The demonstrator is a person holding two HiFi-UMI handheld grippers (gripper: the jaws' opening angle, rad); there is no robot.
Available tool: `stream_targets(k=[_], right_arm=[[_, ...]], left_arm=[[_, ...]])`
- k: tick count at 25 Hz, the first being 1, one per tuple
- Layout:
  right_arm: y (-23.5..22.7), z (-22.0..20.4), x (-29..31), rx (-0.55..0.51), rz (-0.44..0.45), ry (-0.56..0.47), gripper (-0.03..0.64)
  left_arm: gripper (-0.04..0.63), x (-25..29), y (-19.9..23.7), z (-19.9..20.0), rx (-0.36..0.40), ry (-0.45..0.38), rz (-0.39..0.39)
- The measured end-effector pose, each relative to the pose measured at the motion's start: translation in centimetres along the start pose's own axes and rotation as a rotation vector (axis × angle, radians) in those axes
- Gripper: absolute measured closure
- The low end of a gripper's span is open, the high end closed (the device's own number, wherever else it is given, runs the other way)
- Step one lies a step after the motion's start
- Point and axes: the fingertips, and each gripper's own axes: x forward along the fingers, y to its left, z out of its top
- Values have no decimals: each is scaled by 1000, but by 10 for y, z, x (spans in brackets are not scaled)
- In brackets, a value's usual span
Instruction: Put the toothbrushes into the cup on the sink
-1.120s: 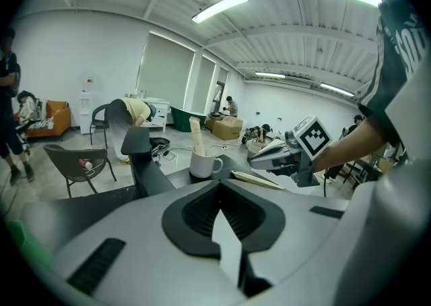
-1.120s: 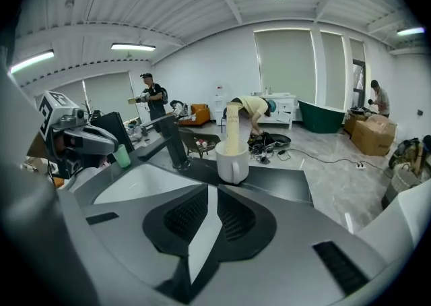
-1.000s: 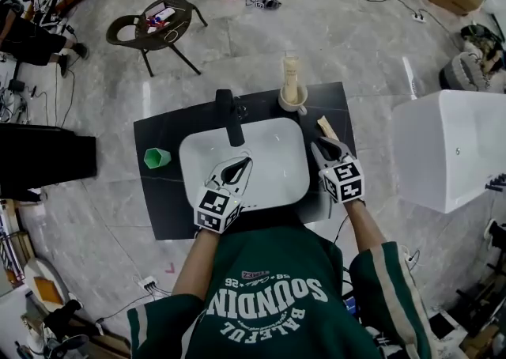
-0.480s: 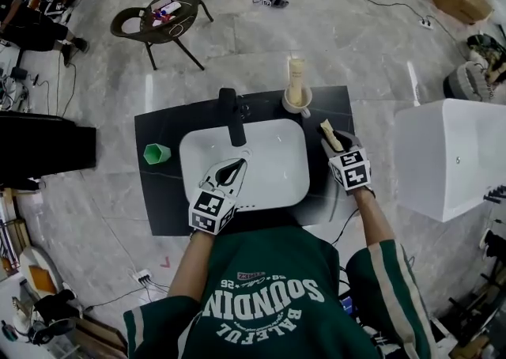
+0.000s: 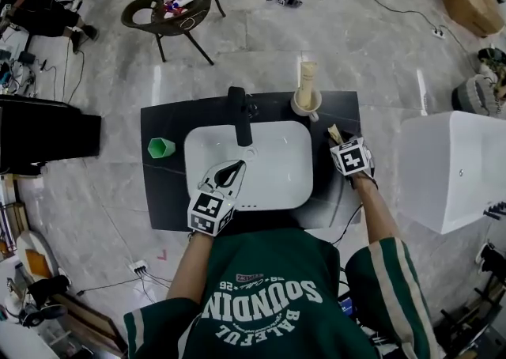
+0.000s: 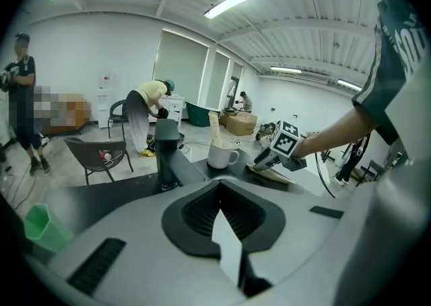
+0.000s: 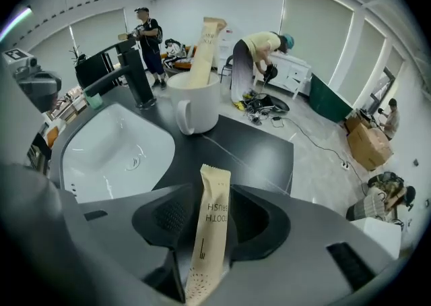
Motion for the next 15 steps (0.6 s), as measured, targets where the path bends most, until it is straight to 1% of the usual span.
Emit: stream_targets(k=[3,7,12,14,15], right_arm=[[1,-1,10,14,9,28,434],[-9,-12,19,28,-19,73,436],[-12,-18,25,62,-10,83,442],[-11,-18,25,65,-10,81,466],[-10,-18,24,64,-11,79,467]], left_arm=[[584,-3,3,-6,-12,8,18],[584,-6,4,-9,-21,7,39],[584,-8,5,-12,-17,10,51],[584,-8,5,-14,-16,10,52],[584,-8,6,-14,-16,9,52]])
